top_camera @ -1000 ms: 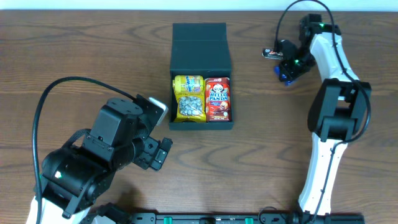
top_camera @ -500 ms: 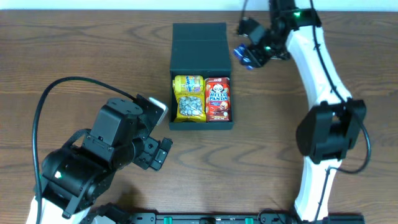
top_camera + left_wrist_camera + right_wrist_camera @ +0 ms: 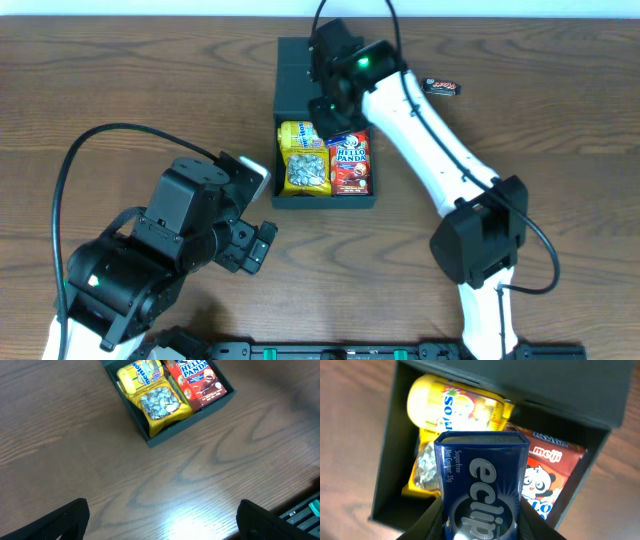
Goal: Pack container
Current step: 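Lower the Eclipse tin into the black box between snacks and release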
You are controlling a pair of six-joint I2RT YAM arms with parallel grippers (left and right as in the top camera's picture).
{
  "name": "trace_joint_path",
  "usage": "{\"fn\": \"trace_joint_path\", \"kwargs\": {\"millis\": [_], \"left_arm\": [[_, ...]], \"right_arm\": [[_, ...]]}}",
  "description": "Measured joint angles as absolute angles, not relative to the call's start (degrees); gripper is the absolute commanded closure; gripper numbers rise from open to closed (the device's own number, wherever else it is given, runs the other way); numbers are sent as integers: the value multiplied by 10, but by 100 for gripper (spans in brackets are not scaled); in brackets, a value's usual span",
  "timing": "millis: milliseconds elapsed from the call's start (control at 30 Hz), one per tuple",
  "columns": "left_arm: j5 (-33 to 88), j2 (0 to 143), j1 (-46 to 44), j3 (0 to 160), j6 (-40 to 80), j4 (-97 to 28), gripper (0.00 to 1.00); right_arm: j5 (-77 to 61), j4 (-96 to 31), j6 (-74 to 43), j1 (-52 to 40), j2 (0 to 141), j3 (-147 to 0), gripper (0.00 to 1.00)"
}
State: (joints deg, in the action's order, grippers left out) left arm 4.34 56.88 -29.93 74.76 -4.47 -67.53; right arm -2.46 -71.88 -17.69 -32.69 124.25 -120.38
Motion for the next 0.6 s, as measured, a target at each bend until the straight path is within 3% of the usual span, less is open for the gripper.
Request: {"fn": "trace_joint_path", "kwargs": {"millis": [367, 400, 433, 500, 567, 600], "left_arm": [[43, 569, -299, 748, -45, -675, 5], [43, 569, -299, 748, -45, -675, 5], [43, 569, -299, 748, -45, -675, 5], [43, 569, -299, 748, -45, -675, 5], [43, 569, -299, 748, -45, -675, 5], [43, 569, -299, 748, -45, -675, 5]], "right_arm": [[28, -677, -315, -382, 1247, -1097, 97], [29, -676, -318, -382, 1248, -1093, 88], [30, -676, -320, -382, 1248, -1091, 69], [31, -675, -326, -382, 1249, -1089, 51], [32, -675, -332, -382, 1249, -1089, 37], [32, -674, -332, -382, 1249, -1089, 35]]}}
